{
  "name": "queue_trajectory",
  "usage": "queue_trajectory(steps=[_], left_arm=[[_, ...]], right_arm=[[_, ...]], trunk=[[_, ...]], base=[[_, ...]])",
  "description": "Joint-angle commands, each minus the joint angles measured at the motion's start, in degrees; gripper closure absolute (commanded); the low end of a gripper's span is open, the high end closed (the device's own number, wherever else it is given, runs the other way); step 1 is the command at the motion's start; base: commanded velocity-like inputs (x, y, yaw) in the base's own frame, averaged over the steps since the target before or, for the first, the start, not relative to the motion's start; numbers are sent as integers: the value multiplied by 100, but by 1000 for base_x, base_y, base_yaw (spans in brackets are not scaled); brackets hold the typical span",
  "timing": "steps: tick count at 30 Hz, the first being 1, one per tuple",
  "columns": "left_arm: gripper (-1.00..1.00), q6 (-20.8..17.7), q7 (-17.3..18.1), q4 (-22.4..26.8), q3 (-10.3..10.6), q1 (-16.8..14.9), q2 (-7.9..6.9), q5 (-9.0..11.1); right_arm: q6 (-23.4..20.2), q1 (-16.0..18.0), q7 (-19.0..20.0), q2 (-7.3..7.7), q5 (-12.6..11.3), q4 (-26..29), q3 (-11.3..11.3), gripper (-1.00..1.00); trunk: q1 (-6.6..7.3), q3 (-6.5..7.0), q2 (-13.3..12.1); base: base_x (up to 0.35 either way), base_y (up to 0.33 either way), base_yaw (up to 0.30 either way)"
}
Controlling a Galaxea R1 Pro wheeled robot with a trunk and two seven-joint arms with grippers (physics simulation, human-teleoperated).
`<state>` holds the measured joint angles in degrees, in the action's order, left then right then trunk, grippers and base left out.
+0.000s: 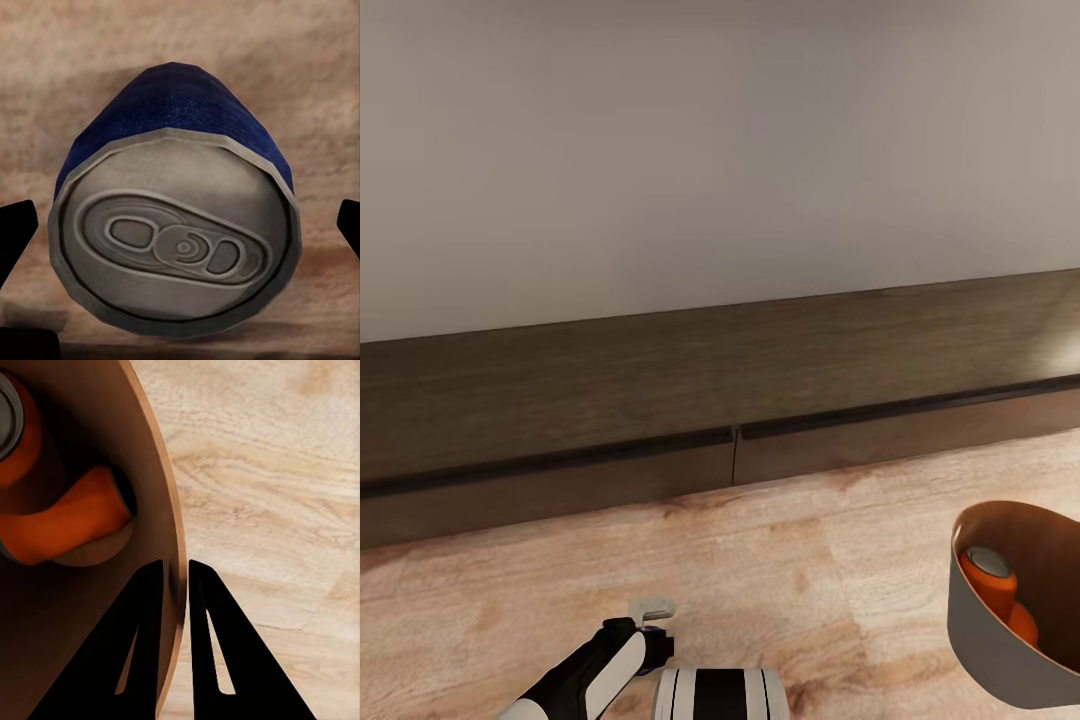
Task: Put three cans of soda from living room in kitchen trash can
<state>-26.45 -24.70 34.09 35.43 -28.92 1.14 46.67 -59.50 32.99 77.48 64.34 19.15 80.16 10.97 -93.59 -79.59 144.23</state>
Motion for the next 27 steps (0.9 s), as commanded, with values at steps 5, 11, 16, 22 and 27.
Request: queue_trajectory(steps=[5,11,16,22,27], left_arm=[[-100,4,0,4,-1,0,0,0],[100,116,0,3,5,7,0,0],[100,148,0,3,8,9,0,-2],[100,156,0,1,5,9,4,-1],[100,158,0,15,4,12,8,0]], right_arm=[[-50,6,31,0,-52,0,1,100],[-50,6,31,0,-51,0,1,100],[-50,6,31,0,-52,0,1,100],[-50,6,31,0,-50,0,1,100],[-50,5,31,0,-47,0,1,100]], trunk=[[0,0,0],[0,0,0],[0,0,0],[0,0,0],[0,0,0]], base=[[0,0,0],[0,0,0],[0,0,0],[0,0,0],[0,0,0]])
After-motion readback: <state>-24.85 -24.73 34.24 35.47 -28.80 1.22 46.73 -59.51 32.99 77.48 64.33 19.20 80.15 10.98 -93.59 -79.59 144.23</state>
